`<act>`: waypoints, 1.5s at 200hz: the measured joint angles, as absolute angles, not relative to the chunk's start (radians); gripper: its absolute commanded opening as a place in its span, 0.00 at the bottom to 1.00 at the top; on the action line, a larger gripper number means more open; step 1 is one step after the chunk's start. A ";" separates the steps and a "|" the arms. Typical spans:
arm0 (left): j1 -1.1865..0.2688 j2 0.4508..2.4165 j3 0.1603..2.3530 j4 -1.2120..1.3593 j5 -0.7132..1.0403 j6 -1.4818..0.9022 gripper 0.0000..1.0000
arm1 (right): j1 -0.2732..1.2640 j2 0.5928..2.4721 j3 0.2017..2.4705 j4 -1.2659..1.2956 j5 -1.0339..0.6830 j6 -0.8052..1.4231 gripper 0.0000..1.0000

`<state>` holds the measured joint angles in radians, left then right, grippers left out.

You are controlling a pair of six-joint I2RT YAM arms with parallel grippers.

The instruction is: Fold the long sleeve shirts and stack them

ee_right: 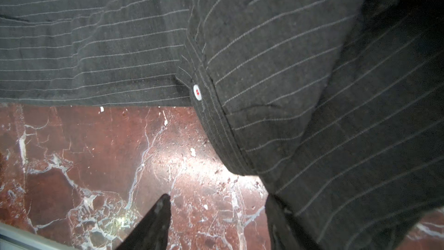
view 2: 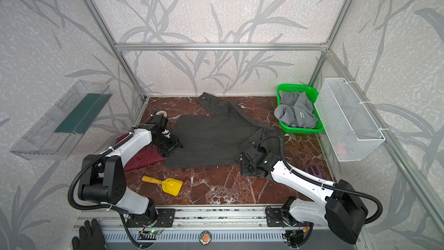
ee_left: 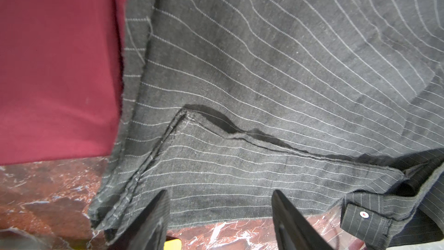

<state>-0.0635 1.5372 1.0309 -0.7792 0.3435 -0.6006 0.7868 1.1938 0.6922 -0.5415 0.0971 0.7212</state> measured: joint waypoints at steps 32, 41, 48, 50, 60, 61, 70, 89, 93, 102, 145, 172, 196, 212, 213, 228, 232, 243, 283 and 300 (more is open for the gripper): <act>-0.064 1.523 1.031 -0.774 0.347 -0.601 0.68 | 0.784 1.266 0.691 -0.467 0.100 0.738 0.56; -0.064 1.523 1.030 -0.773 0.348 -0.601 0.68 | 0.784 1.290 0.691 -0.450 0.098 0.742 0.54; -0.064 1.523 1.029 -0.773 0.348 -0.601 0.68 | 0.783 1.308 0.691 -0.435 0.098 0.746 0.54; -0.064 1.523 1.029 -0.773 0.348 -0.601 0.68 | 0.783 1.311 0.691 -0.431 0.099 0.746 0.54; -0.064 1.523 1.029 -0.773 0.348 -0.600 0.68 | 0.782 1.334 0.691 -0.411 0.104 0.750 0.53; -0.064 1.523 1.029 -0.773 0.348 -0.600 0.68 | 0.782 1.334 0.691 -0.411 0.104 0.750 0.53; -0.064 1.523 1.029 -0.773 0.348 -0.600 0.68 | 0.778 1.351 0.691 -0.397 0.109 0.755 0.52; -0.064 1.523 1.029 -0.772 0.350 -0.600 0.68 | 0.759 1.382 0.691 -0.376 0.118 0.760 0.45; -0.064 1.523 1.029 -0.772 0.350 -0.600 0.68 | 0.754 1.388 0.691 -0.372 0.121 0.760 0.43; -0.064 1.523 1.029 -0.772 0.351 -0.599 0.68 | 0.746 1.401 0.691 -0.367 0.128 0.762 0.36; -0.064 1.523 1.029 -0.769 0.354 -0.597 0.68 | 0.725 1.400 0.708 -0.377 0.136 0.761 0.01; -0.063 1.523 1.029 -0.769 0.360 -0.596 0.68 | 0.715 1.304 0.754 -0.409 0.159 0.746 0.00; -0.063 1.523 1.029 -0.768 0.363 -0.596 0.68 | 0.665 1.207 0.851 -0.454 0.173 0.707 0.00; -0.063 1.523 1.029 -0.768 0.365 -0.596 0.68 | 0.610 1.171 0.947 -0.476 0.177 0.668 0.00; -0.063 1.523 1.029 -0.768 0.365 -0.596 0.68 | 0.607 1.171 0.952 -0.477 0.176 0.664 0.00; -0.063 1.523 1.029 -0.767 0.366 -0.595 0.68 | 0.558 1.164 1.039 -0.493 0.171 0.627 0.00; -0.063 1.523 1.029 -0.766 0.366 -0.595 0.68 | 0.540 1.167 1.070 -0.503 0.161 0.612 0.00; -0.063 1.523 1.029 -0.764 0.367 -0.594 0.68 | 0.501 1.179 1.136 -0.515 0.145 0.591 0.00; -0.063 1.524 1.029 -0.761 0.369 -0.594 0.68 | 0.409 1.301 1.440 -0.568 0.061 0.513 0.00; -0.063 1.524 1.026 -0.756 0.371 -0.594 0.68 | 0.403 1.384 1.584 -0.579 0.014 0.487 0.00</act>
